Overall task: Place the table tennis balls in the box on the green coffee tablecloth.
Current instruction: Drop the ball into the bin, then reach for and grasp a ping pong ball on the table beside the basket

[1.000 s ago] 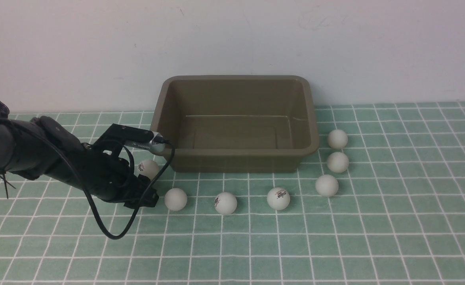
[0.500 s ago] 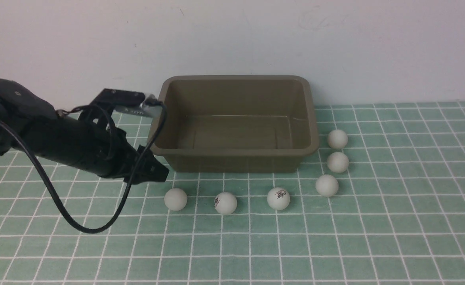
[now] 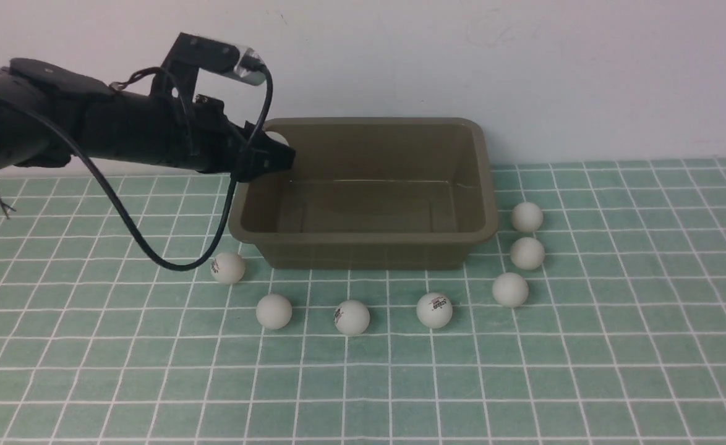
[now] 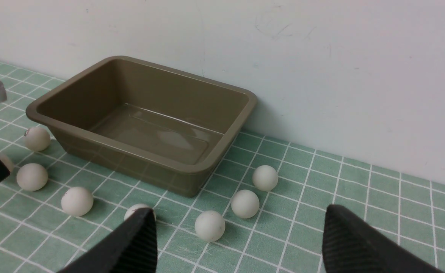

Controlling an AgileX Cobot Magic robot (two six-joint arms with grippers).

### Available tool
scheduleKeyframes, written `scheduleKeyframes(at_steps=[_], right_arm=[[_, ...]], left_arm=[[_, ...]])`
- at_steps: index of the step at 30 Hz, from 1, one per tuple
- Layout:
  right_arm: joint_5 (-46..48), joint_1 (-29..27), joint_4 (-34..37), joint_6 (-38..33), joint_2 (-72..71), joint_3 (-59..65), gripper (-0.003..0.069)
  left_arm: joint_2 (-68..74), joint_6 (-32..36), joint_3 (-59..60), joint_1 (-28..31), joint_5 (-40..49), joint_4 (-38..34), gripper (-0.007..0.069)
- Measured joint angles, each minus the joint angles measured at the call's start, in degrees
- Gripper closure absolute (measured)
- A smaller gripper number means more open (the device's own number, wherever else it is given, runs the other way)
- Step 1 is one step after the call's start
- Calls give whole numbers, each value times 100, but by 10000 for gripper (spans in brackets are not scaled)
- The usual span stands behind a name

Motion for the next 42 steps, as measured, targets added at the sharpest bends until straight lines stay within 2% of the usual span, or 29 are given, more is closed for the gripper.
scheduleKeyframes(at_steps=[2,5,9,13,18,22,29,32,39,42], right_arm=[[0,0,0,0,0,0,127],[-5,0,0,0,0,0,127],[-5,0,0,0,0,0,127],[-36,0,0,0,2,0,127],[-78,0,0,0,67,0,127],[-91,0,0,0,101,0,127],[-96,0,0,0,101,0,127],[-96,0,0,0,101,0,127],[-91,0,0,0,101,0,127],[-91,0,0,0,101,0,127]], left_arm=[[57,-167,-57,6,23,60,85],[-97,-504,-75,83,153,323,76],[-567,-1261,-75,335,381,1237,104],[-1081,-2696,-93,699,888,2532,144],[-1371,-3755,-93,939,1717,3379,157],[-1420,-4087,-93,992,2351,3850,157],[-1424,-4018,-93,998,2220,4251,157],[-1392,-3765,-93,977,2053,4274,157],[-1112,-2768,-93,781,1934,4217,157],[-723,-1892,-93,596,1894,3979,157]])
